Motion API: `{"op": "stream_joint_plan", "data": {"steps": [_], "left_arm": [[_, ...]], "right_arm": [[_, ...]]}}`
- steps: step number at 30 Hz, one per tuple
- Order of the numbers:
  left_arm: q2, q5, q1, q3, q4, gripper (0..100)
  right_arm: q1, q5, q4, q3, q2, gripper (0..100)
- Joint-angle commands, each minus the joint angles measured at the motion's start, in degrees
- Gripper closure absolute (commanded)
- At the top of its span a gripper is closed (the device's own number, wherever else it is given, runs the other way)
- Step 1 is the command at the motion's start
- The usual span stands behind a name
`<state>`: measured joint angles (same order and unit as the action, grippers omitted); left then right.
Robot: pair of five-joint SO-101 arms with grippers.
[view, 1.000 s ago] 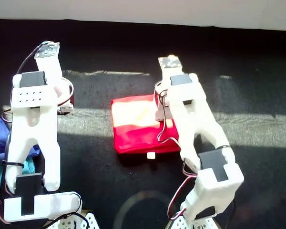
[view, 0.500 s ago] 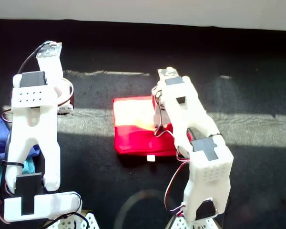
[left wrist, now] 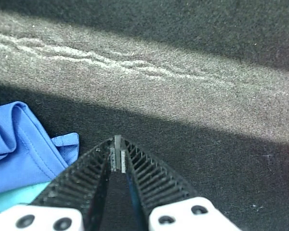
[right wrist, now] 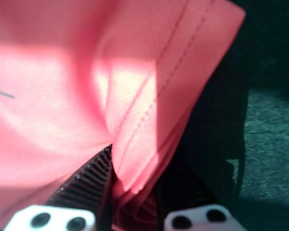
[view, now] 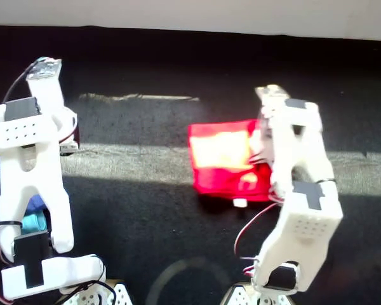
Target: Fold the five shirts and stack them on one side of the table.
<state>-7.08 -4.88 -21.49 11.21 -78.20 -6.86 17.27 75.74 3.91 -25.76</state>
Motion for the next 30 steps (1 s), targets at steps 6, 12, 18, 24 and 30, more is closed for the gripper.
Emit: {"op": "stream_joint_plan", "data": {"steps": [6,12,18,24,30], "left_arm": [[-2.2,-0.4,-0.9,-0.1,-2.5,99],[-2.6,-0.4,-1.0,-0.1,-7.6,99],[-2.6,-0.4,-2.9,-0.1,-9.6,99],[-2.6,-0.4,-7.0,-0.2,-9.6,99],[-2.2,-0.4,-6.6,-0.7,-9.5,99]], "right_arm": [[-15.3,9.3,-6.2,15.4,2.6,99.3],[-20.2,13.1,-19.2,16.6,-3.2,99.3],[-23.3,14.8,-24.6,22.8,-12.4,99.3],[-23.3,14.9,-24.4,38.4,-23.3,99.3],[-22.4,14.8,-15.7,49.7,-28.8,98.5]]}}
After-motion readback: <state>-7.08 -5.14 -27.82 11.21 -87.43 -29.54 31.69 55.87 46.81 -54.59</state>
